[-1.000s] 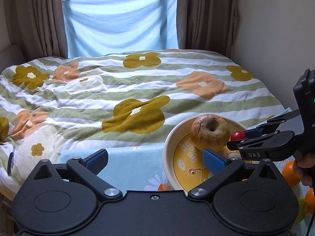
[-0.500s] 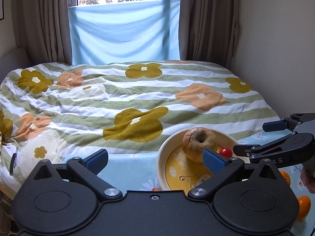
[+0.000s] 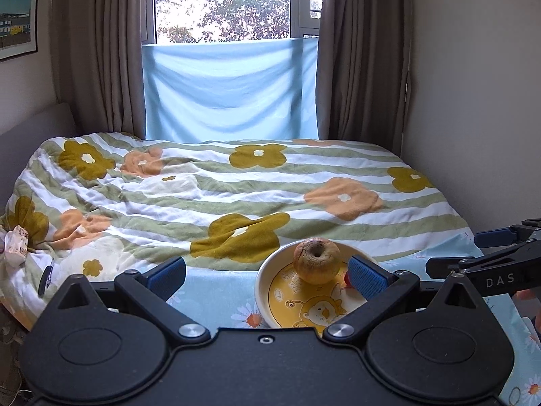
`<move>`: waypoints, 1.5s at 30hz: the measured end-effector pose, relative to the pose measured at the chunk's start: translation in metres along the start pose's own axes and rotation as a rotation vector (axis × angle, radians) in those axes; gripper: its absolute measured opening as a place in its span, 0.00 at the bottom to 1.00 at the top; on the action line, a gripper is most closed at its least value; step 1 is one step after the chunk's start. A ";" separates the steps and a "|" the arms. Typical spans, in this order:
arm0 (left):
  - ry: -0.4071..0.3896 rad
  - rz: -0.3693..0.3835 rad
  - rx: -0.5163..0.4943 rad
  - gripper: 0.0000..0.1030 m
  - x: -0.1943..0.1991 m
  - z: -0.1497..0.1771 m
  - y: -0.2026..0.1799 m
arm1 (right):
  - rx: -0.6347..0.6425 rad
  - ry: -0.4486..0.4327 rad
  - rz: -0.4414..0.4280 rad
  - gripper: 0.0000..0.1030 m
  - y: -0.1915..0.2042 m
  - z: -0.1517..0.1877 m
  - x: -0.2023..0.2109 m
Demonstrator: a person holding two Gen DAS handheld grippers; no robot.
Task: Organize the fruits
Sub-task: 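Open the left gripper releasing the apple while the right gripper drops the tomato in the bowl, then grasp the tangerine with the left gripper while the right gripper grasps the large orange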
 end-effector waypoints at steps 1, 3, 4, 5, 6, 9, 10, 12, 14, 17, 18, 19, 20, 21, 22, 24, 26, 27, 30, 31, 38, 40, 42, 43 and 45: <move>-0.007 -0.006 0.001 1.00 0.007 0.001 -0.001 | -0.005 -0.008 -0.003 1.00 0.001 0.003 0.008; -0.019 -0.014 0.004 1.00 0.022 0.004 -0.002 | -0.010 -0.023 -0.007 1.00 0.003 0.008 0.022; -0.024 -0.017 0.007 1.00 0.029 0.006 -0.004 | -0.009 -0.028 -0.008 1.00 0.004 0.011 0.029; -0.029 -0.019 0.012 1.00 0.036 0.007 -0.005 | -0.009 -0.033 -0.008 1.00 0.006 0.014 0.037; -0.034 -0.020 0.016 1.00 0.042 0.009 -0.006 | -0.010 -0.038 -0.008 1.00 0.006 0.017 0.043; -0.049 -0.025 0.024 1.00 0.061 0.014 -0.008 | -0.013 -0.052 -0.013 1.00 0.007 0.027 0.062; -0.055 -0.028 0.026 1.00 0.067 0.015 -0.010 | -0.015 -0.056 -0.014 1.00 0.007 0.030 0.067; -0.063 -0.030 0.030 1.00 0.078 0.019 -0.013 | -0.016 -0.063 -0.016 1.00 0.005 0.037 0.079; -0.072 -0.032 0.034 1.00 0.089 0.023 -0.016 | -0.015 -0.070 -0.015 1.00 0.003 0.045 0.089; -0.074 -0.034 0.030 1.00 0.101 0.032 -0.024 | -0.021 -0.071 -0.018 1.00 -0.003 0.058 0.102; -0.074 -0.033 0.028 1.00 0.104 0.035 -0.027 | -0.022 -0.070 -0.018 1.00 -0.005 0.062 0.104; -0.072 -0.032 0.026 1.00 0.106 0.039 -0.031 | -0.024 -0.068 -0.016 1.00 -0.007 0.067 0.107; -0.071 -0.031 0.023 1.00 0.109 0.043 -0.034 | -0.025 -0.065 -0.014 1.00 -0.010 0.070 0.109; -0.070 -0.030 0.021 1.00 0.110 0.047 -0.038 | -0.026 -0.062 -0.013 1.00 -0.012 0.074 0.111; -0.068 -0.029 0.018 1.00 0.112 0.052 -0.042 | -0.026 -0.057 -0.010 1.00 -0.016 0.081 0.113; -0.062 -0.021 0.012 1.00 0.113 0.061 -0.050 | -0.020 -0.050 -0.003 1.00 -0.021 0.092 0.115; -0.051 -0.007 0.001 1.00 0.112 0.072 -0.059 | -0.016 -0.043 0.004 1.00 -0.027 0.103 0.116; -0.044 -0.001 -0.007 1.00 0.111 0.077 -0.064 | -0.017 -0.039 0.008 1.00 -0.030 0.108 0.116; -0.026 0.015 -0.034 1.00 0.108 0.093 -0.077 | -0.026 -0.026 0.009 1.00 -0.040 0.123 0.112; -0.022 0.019 -0.041 1.00 0.106 0.098 -0.080 | -0.030 -0.021 0.011 1.00 -0.043 0.129 0.111; 0.017 0.057 -0.114 0.99 0.082 0.141 -0.115 | -0.050 0.000 0.026 1.00 -0.061 0.162 0.090; 0.036 0.071 -0.132 0.98 0.074 0.154 -0.123 | -0.039 0.007 0.034 1.00 -0.064 0.169 0.084; 0.053 0.080 -0.155 0.96 0.065 0.166 -0.131 | -0.025 0.013 0.036 1.00 -0.065 0.175 0.077; 0.062 0.083 -0.169 0.94 0.061 0.171 -0.134 | -0.020 0.016 0.036 1.00 -0.065 0.177 0.073; 0.082 0.088 -0.189 0.86 0.052 0.180 -0.139 | -0.009 0.025 0.038 1.00 -0.066 0.182 0.065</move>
Point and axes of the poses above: each gripper's, at about its wrist camera, not at the fingertips, and x roughly against the way its jaws point, y to its left, z to its underside, the point moved 8 cm from there along -x, roughly the way its jaws point, and after that the axes turned 13 degrees about -z, right-handed, at the moved point
